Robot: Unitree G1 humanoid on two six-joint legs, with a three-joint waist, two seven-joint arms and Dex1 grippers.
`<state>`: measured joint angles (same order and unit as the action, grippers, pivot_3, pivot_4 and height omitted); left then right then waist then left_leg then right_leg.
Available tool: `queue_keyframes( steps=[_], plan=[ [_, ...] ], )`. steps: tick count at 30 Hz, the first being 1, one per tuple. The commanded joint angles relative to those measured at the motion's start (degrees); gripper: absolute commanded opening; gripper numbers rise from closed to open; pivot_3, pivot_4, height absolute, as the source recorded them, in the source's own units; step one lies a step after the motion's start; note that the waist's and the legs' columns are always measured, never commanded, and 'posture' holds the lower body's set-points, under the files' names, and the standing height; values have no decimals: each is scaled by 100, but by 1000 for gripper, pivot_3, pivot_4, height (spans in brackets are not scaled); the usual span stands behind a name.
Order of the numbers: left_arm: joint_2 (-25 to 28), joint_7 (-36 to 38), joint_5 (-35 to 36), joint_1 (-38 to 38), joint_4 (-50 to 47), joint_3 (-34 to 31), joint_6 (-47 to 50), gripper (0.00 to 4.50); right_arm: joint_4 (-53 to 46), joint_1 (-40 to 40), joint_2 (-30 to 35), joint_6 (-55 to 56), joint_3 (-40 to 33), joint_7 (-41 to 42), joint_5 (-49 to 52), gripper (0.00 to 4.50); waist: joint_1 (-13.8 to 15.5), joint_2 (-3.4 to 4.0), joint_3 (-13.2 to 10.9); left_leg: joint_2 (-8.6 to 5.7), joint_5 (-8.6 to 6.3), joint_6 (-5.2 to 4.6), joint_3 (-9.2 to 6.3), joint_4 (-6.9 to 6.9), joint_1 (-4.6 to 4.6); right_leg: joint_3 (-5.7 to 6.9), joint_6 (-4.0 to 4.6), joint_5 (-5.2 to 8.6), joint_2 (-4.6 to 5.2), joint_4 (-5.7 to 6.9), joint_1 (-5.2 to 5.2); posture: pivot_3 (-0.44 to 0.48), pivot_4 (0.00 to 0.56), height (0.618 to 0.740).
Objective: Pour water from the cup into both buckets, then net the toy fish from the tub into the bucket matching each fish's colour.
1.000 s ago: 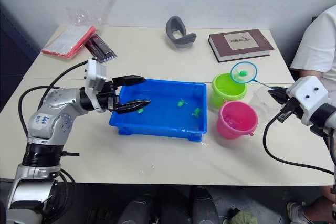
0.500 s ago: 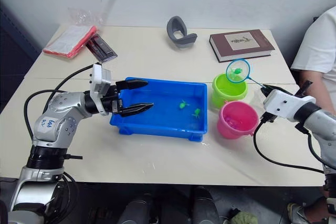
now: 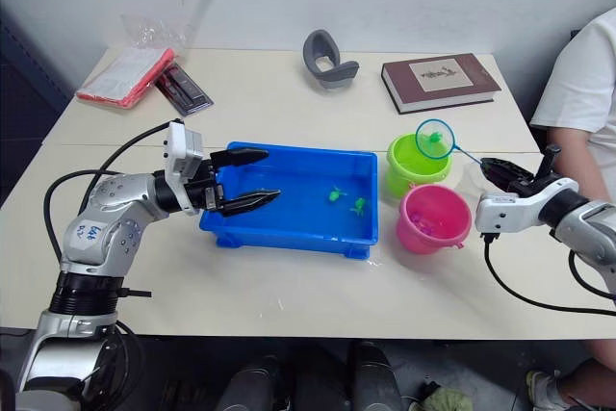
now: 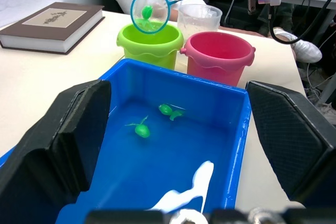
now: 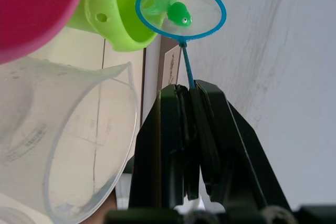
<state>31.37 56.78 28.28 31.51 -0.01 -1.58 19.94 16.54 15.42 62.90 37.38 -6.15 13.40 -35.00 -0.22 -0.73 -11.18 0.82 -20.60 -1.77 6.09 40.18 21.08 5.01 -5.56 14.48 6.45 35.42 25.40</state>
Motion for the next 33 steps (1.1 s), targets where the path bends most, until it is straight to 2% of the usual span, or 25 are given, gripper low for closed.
queue_keyframes(
  steps=[1, 23, 28, 33],
  plan=[
    [-37, 15, -4, 80, -93, -58, -120, 4412, -146, 69, 151, 123, 76, -106, -63, 0, -2, 0, 0, 0, 0, 0, 0, 0, 0, 0, 0, 0, -1, 0, 0, 0, 150, 740],
    [-114, 17, -56, -5, -84, -75, -190, 4412, 232, 384, 449, 80, 267, -331, -177, 0, -2, 0, 0, 0, 3, 0, 1, 1, 0, -1, 0, 0, 0, 3, 0, 0, 150, 740],
    [-142, 31, -63, 0, -68, -46, -211, 4412, 682, 574, 546, 112, 333, -425, -234, 0, -5, 0, 0, 0, 3, 0, 0, 1, 0, -1, 0, 0, 0, 2, 0, 0, 150, 740],
    [-150, 52, -86, 56, -6, -42, -250, 4412, 514, 567, 492, 257, 366, -435, -170, 0, -5, 0, 0, 1, 4, 0, 0, 1, -1, -2, 0, 0, -1, 3, 0, 0, 150, 740]
  ],
)
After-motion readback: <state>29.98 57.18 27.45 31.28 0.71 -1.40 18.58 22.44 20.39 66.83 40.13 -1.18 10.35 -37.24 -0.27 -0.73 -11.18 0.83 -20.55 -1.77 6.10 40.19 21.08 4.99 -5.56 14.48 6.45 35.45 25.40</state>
